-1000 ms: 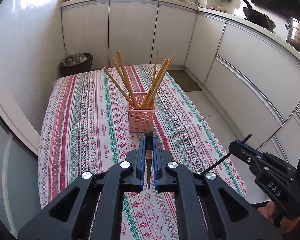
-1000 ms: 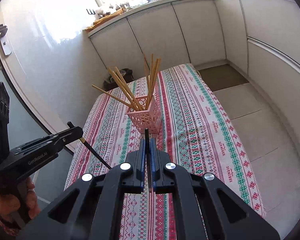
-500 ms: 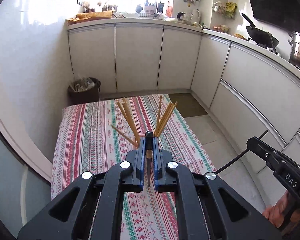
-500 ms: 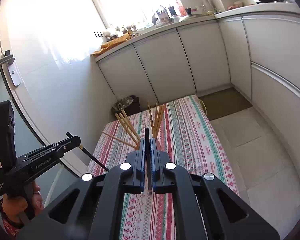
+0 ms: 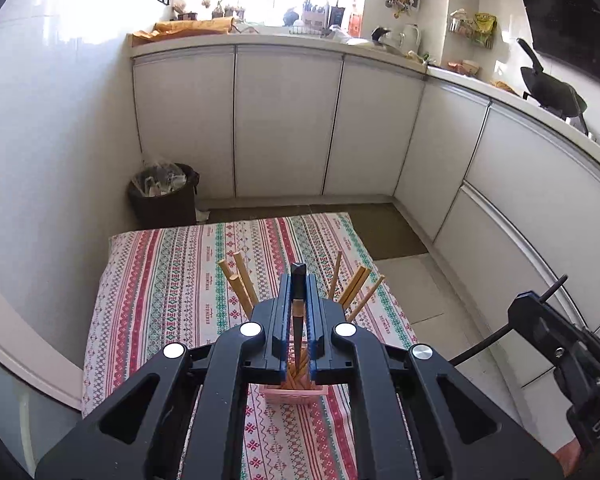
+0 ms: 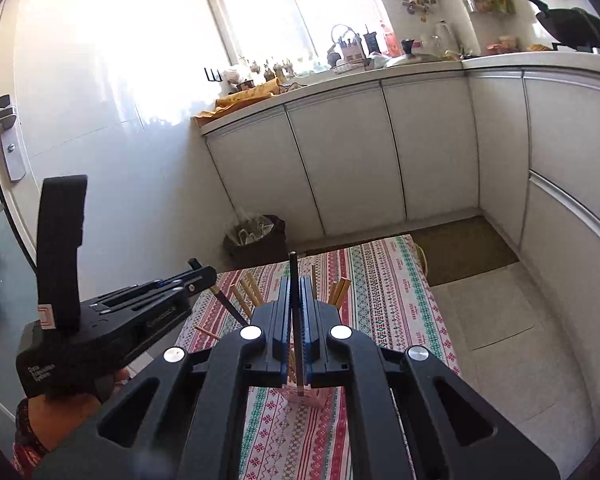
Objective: Organize utensils
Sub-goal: 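Lift both black chopsticks upright and lower them into the pink holder, then open both tools to release the black chopsticks and pull back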
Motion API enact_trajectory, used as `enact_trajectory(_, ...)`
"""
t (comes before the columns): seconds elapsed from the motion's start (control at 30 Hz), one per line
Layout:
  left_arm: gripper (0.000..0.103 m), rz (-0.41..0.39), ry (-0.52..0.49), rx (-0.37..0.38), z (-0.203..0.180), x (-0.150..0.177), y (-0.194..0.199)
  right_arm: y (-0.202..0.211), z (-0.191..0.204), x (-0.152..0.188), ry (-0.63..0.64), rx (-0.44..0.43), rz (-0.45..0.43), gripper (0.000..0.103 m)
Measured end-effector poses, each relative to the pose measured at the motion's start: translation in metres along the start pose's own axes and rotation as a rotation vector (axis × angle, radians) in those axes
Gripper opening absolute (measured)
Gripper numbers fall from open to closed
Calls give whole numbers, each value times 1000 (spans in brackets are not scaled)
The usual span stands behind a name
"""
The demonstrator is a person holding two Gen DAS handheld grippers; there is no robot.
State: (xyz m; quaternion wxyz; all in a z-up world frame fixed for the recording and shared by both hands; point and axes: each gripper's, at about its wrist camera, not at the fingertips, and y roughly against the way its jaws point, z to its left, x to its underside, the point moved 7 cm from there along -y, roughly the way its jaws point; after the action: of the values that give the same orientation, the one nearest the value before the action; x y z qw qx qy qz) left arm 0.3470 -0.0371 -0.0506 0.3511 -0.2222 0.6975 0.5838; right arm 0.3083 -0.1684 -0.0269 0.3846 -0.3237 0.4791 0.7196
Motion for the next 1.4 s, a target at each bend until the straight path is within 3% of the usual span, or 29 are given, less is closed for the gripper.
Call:
enact_trajectory(0.1,12,63,38,1,7,17,-21,-17,-2,0,-11,-1,17,5)
enact_trajectory(0.13,20,54,59,5,11,21,-18,-22,-2,1,-13,0,20,5)
enact_trajectory(0.3,31,-50,169,13,37,28,22,-38,3,5,0,9,32,5)
enact_trajectory(0.37,42,-82,205,18,48,28,37,-44,6,6,5,11,36,5)
enact_trajectory(0.5,45,-106,254,10,65,32,51,-52,15,7,22,22,38,5)
enact_trajectory(0.7,45,-72,263,-13,74,40,40,-83,22,14,66,52,36,5)
enact_trajectory(0.8,48,-62,216,-93,76,46,34,-97,19,26,37,56,74,6)
enact_trajectory(0.87,60,-73,186,-158,77,50,35,-94,18,32,24,62,73,8)
enact_trajectory(0.97,70,-122,155,-244,79,53,45,-84,15,38,36,97,79,13)
enact_trajectory(1.27,73,-134,136,-238,70,57,65,-45,6,52,21,116,94,15)
enact_trajectory(1.4,80,-140,134,-242,64,62,73,-32,1,61,14,133,96,34)
